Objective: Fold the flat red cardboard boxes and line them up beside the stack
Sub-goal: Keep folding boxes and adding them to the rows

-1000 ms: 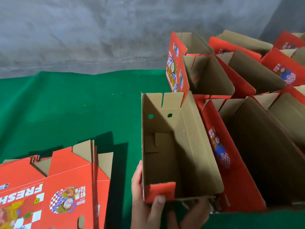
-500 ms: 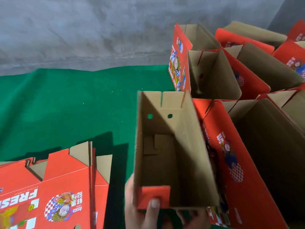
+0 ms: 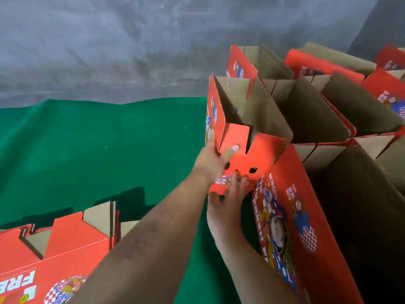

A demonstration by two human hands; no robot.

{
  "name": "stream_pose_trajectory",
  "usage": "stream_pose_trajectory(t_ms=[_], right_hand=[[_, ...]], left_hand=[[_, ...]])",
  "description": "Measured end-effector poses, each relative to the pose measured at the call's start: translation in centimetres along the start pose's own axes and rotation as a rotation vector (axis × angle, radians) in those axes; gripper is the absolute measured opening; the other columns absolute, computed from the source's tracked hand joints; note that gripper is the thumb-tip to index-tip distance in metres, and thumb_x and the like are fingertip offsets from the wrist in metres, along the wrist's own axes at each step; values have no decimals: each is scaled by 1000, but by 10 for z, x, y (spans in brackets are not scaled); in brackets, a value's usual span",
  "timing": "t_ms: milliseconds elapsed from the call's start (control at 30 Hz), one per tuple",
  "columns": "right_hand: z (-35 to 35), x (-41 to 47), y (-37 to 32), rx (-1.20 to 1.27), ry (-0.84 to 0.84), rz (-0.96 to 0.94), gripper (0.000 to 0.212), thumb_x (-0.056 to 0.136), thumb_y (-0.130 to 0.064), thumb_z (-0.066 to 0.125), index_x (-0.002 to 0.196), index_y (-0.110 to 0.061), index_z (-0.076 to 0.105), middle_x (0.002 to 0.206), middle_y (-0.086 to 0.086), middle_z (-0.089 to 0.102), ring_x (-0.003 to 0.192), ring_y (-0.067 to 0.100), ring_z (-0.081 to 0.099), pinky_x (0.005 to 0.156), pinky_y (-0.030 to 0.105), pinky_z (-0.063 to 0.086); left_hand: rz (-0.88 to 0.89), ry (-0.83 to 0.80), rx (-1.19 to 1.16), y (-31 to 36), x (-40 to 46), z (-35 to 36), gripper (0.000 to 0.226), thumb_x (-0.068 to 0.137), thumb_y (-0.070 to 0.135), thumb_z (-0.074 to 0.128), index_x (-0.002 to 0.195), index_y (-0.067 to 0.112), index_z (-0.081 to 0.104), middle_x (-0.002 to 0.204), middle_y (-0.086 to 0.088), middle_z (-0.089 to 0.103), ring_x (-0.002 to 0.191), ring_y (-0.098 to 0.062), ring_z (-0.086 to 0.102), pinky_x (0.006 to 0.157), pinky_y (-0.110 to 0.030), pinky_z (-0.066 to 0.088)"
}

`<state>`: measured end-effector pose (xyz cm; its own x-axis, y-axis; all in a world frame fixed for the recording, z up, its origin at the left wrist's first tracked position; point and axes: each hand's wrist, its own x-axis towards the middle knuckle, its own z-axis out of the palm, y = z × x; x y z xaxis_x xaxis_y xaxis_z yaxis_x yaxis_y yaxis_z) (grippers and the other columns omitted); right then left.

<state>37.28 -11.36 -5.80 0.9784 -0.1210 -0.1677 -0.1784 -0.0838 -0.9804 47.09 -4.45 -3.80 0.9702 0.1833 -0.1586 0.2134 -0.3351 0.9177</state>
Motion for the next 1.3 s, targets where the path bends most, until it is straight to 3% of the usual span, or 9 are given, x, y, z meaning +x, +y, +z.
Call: stream_pose_trajectory(t_ms=[133,267,400,667,833,933,1000,1100,1300], right_hand=[[7,14,3,139,-21,96,56,93,-16,56,146,-35,46,138,-9,62,126,17,60,112,46,47],[1,14,2,272,43,192,39,77,-37,55,111,-57,59,110,-26,69,110,13,67,98,38,55],[-2,1,5,248,-31,169,50,85,-46,51,135,-46,54,131,-14,65,121,12,63,108,44,49],[10,-52,26,81,-128,120,30,104,-16,53,132,-20,63,109,-19,68,102,-11,65,85,4,46],[21,-152,49,9,-393,312,42,104,-16,48,146,-20,48,124,1,68,113,15,65,110,42,48],[37,-205,58,-58,-477,357,39,102,-18,50,141,-24,51,117,-3,65,95,9,61,92,22,50],[51,-232,61,-159,-516,308,30,101,-20,54,130,-25,57,120,-5,58,98,5,59,85,13,46],[69,-260,65,-280,-452,191,29,96,-20,63,124,-16,55,120,5,57,111,25,61,100,35,48],[55,-289,76,-405,-177,210,45,84,-33,78,122,-17,58,101,-1,58,107,35,66,92,37,53]], left_hand=[[-117,-6,218,34,33,-5,97,85,68,72,164,45,20,143,-15,37,125,-42,56,114,-52,45],[-11,-145,-9,-6,-2,-17,92,90,55,76,164,46,21,146,-9,41,132,-30,55,116,-46,45],[50,-201,-266,-39,-44,-19,40,102,52,61,140,48,47,115,35,71,106,11,68,79,-5,52],[-92,167,-514,-68,-162,-11,32,112,34,46,109,39,78,109,17,78,105,3,71,82,-7,50],[-42,374,-152,-117,-252,-68,28,107,13,54,125,31,67,127,16,68,125,-2,60,115,-34,45],[19,521,177,-146,-296,-118,29,102,28,51,125,35,66,127,16,66,126,-14,62,115,-45,44],[-219,538,515,-165,-321,-147,43,102,43,46,143,38,57,152,7,51,147,-34,42,124,-60,21],[-519,291,702,-186,-358,-160,57,104,61,34,159,47,27,173,8,10,156,-46,10,124,-67,9],[-288,35,851,-187,-431,-119,74,100,51,37,166,42,5,176,2,-5,157,-51,-2,128,-58,8]])
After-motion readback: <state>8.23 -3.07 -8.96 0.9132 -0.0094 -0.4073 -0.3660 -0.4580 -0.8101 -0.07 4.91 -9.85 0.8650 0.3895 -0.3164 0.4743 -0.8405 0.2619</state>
